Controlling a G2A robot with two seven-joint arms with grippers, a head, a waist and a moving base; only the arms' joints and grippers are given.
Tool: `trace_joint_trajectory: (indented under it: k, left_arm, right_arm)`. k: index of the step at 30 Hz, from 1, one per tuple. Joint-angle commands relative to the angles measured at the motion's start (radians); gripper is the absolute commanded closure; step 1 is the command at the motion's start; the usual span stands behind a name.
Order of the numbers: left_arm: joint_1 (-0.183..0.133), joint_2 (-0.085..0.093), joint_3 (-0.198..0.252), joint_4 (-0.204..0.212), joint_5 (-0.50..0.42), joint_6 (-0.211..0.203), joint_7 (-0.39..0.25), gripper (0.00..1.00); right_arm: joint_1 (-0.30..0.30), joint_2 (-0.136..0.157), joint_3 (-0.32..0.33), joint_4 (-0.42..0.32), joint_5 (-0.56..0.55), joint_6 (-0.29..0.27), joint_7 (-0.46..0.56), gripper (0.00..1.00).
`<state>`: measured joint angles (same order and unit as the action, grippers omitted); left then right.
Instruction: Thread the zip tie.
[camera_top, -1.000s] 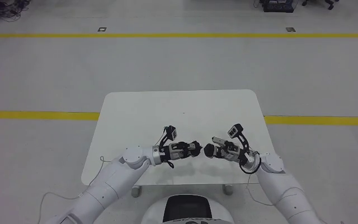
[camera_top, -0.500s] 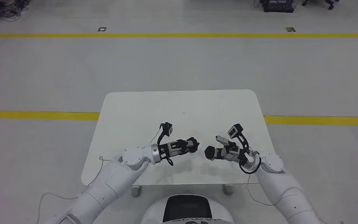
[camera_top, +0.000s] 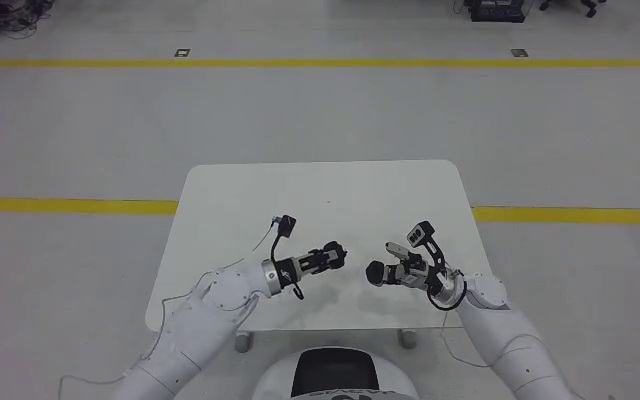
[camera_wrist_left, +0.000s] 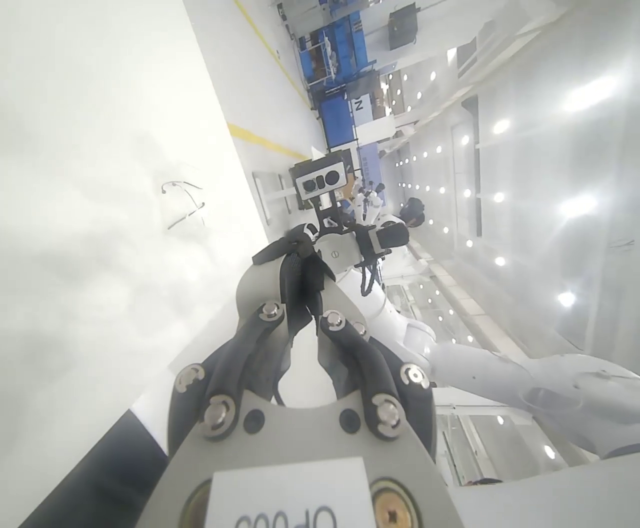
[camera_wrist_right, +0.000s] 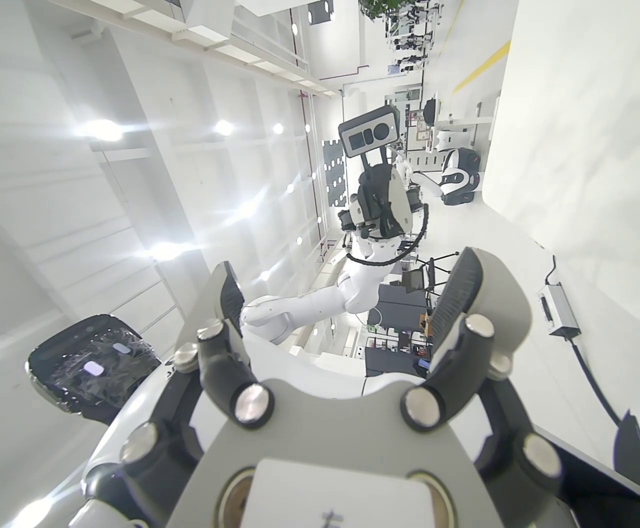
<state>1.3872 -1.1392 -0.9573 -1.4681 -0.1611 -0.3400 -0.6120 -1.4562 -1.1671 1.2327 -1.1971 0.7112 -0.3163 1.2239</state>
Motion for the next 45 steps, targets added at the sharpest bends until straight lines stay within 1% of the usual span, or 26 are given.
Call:
trace_joint_trajectory:
  k: [1,5,7,15,17,19,20,21,22,24,25,26,29,30,32,33,35,45]
  left_arm:
    - [0.012,-0.001,-0.015,-0.009,0.003,0.000,-0.015,1.00]
    - [0.038,-0.004,-0.044,-0.043,0.003,0.000,-0.051,1.00]
    - [0.049,-0.006,-0.059,-0.049,0.000,0.000,-0.067,1.00]
    - [0.049,-0.006,-0.059,-0.049,0.000,0.000,-0.067,1.00]
    - [0.049,-0.006,-0.059,-0.049,0.000,0.000,-0.067,1.00]
    - [0.049,-0.006,-0.059,-0.049,0.000,0.000,-0.067,1.00]
    - [0.049,-0.006,-0.059,-0.049,0.000,0.000,-0.067,1.00]
    - [0.049,-0.006,-0.059,-0.049,0.000,0.000,-0.067,1.00]
    - [0.049,-0.006,-0.059,-0.049,0.000,0.000,-0.067,1.00]
    - [0.049,-0.006,-0.059,-0.049,0.000,0.000,-0.067,1.00]
    - [0.049,-0.006,-0.059,-0.049,0.000,0.000,-0.067,1.00]
    - [0.049,-0.006,-0.059,-0.049,0.000,0.000,-0.067,1.00]
    - [0.049,-0.006,-0.059,-0.049,0.000,0.000,-0.067,1.00]
    - [0.049,-0.006,-0.059,-0.049,0.000,0.000,-0.067,1.00]
    - [0.049,-0.006,-0.059,-0.049,0.000,0.000,-0.067,1.00]
    - [0.049,-0.006,-0.059,-0.049,0.000,0.000,-0.067,1.00]
    - [0.049,-0.006,-0.059,-0.049,0.000,0.000,-0.067,1.00]
    - [0.049,-0.006,-0.059,-0.049,0.000,0.000,-0.067,1.00]
  right_arm:
    - [0.000,0.000,0.000,0.000,0.000,0.000,0.000,0.00]
    - [0.000,0.000,0.000,0.000,0.000,0.000,0.000,0.00]
    - [0.000,0.000,0.000,0.000,0.000,0.000,0.000,0.00]
    - [0.000,0.000,0.001,-0.001,-0.003,0.000,-0.008,0.00]
    - [-0.007,0.010,0.030,-0.010,-0.084,-0.022,-0.073,0.00]
    - [-0.027,0.022,0.069,-0.039,-0.143,-0.024,-0.107,0.00]
    - [-0.039,0.033,0.108,-0.065,-0.231,-0.024,-0.154,0.00]
    - [-0.056,0.040,0.130,-0.091,-0.277,-0.024,-0.185,0.00]
    - [-0.071,0.046,0.151,-0.111,-0.302,-0.016,-0.204,0.00]
    - [-0.085,0.061,0.205,-0.154,-0.402,0.034,-0.252,0.00]
    - [-0.091,0.067,0.217,-0.177,-0.446,0.066,-0.268,0.00]
    - [-0.092,0.073,0.232,-0.208,-0.504,0.111,-0.276,0.00]
    - [-0.086,0.086,0.258,-0.272,-0.607,0.208,-0.288,0.00]
    - [-0.080,0.091,0.265,-0.299,-0.659,0.247,-0.287,0.00]
    - [-0.072,0.094,0.270,-0.332,-0.672,0.287,-0.286,0.00]
    - [-0.066,0.097,0.267,-0.348,-0.691,0.301,-0.265,0.00]
    - [-0.053,0.101,0.264,-0.353,-0.712,0.307,-0.241,0.00]
    - [-0.053,0.101,0.264,-0.353,-0.712,0.307,-0.241,0.00]
